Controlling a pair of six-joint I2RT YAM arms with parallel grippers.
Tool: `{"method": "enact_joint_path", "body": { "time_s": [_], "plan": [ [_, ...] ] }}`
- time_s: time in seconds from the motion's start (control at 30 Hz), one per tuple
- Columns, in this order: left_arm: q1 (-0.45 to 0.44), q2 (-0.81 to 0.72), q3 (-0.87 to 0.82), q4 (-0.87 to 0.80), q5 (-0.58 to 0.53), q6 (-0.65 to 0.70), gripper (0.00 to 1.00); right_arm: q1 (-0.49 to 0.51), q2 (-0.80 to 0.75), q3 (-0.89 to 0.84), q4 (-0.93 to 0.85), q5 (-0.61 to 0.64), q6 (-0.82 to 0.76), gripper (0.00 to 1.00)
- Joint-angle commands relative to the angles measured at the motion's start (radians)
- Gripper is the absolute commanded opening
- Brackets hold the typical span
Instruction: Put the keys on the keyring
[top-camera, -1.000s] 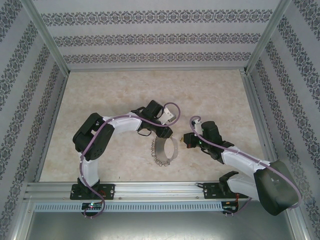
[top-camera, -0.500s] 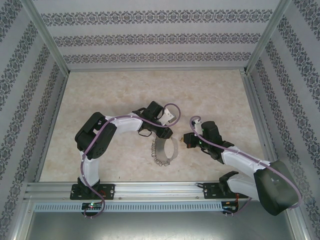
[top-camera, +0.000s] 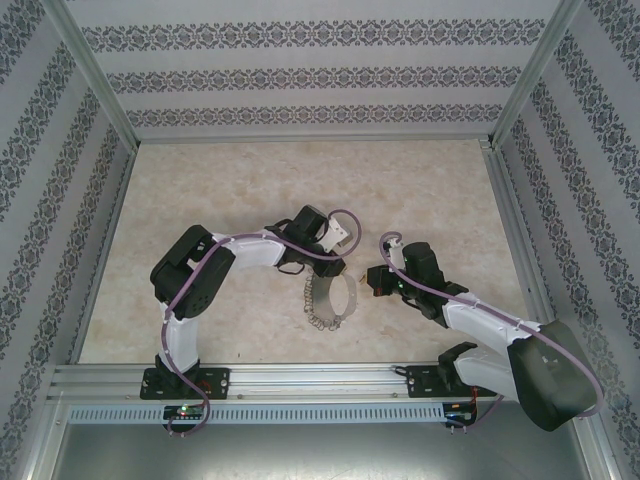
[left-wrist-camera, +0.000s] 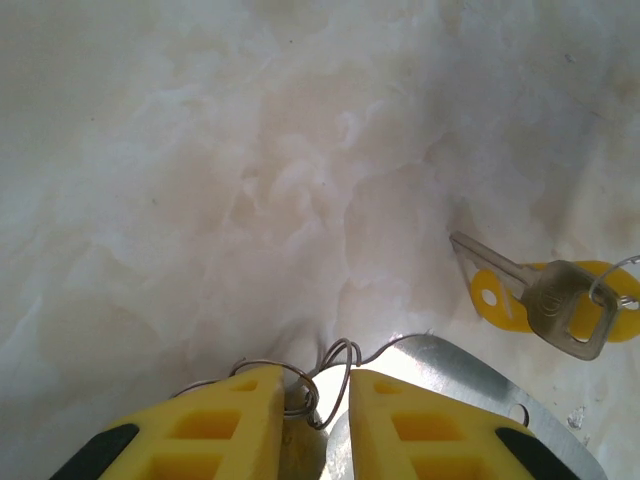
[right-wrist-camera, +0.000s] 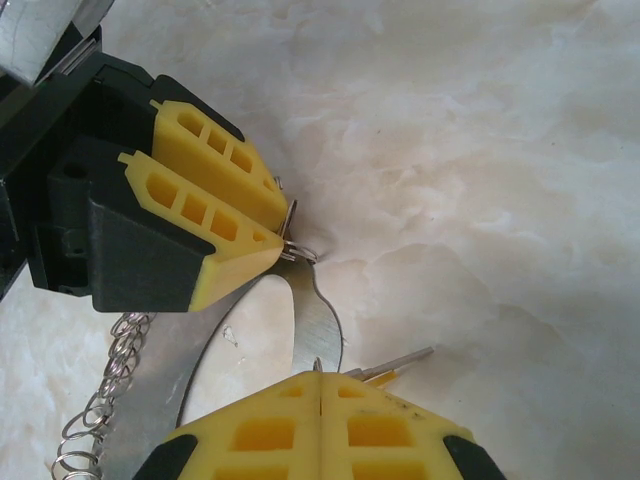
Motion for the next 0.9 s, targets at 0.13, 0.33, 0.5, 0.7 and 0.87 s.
{"method": "enact_joint_path", "body": {
  "time_s": [0.13, 0.33, 0.5, 0.7, 0.87],
  "plan": [
    [-0.032, -0.015, -0.05, 0.031, -0.093, 0.017, 0.25, -0.015, -0.006, -0.003, -0.001, -0.005, 0.01, 0.0],
    [-0.046, -0.015, -0.066, 0.069, -0.172, 0.011, 0.2, -0.017, -0.003, -0.003, 0.004, -0.009, 0.009, 0.0],
    [-0.048, -0.008, -0.073, 0.102, -0.193, 0.008, 0.1, -0.018, -0.001, -0.004, 0.005, -0.01, 0.008, 0.0],
    [-0.049, -0.027, -0.095, 0.139, -0.172, 0.011, 0.0, -0.02, -0.009, -0.009, 0.003, -0.011, 0.01, 0.0],
    [-0.049, -0.1, -0.16, 0.184, -0.152, 0.023, 0.0, -0.021, -0.038, -0.006, -0.008, -0.012, 0.013, 0.0]
  ]
}}
